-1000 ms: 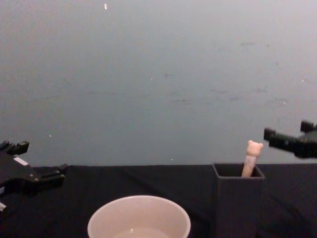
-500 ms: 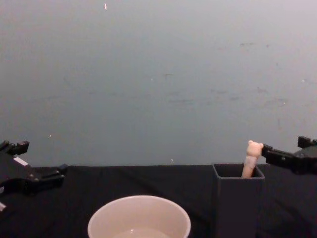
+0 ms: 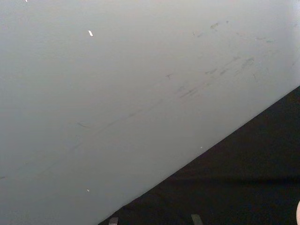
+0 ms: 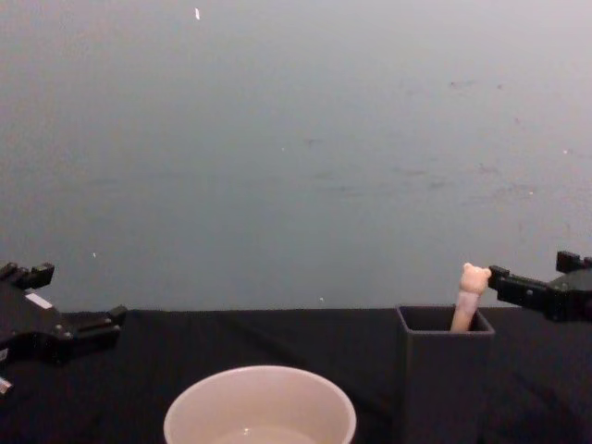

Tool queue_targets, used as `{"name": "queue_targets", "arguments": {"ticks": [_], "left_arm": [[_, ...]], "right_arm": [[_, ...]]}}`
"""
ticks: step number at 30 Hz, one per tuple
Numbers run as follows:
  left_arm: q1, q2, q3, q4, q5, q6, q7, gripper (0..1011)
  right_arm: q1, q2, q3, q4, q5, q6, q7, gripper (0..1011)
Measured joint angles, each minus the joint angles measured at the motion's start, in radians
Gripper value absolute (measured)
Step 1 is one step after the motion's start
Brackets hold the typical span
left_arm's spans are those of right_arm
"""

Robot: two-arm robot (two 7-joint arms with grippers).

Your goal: Pick up the stirring spoon with one hand, stir inside the cup, then place it back in its original position.

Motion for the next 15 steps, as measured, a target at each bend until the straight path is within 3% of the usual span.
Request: {"name": "queue_targets", "arguments": {"ticks": [15], "left_arm": [[0.0, 0.0, 0.0, 0.0, 0.0, 0.0, 0.0, 1001]], "right_arm": [[0.0, 0.001, 0.0, -0.002, 0.001, -0.002, 0.001, 1002]]}}
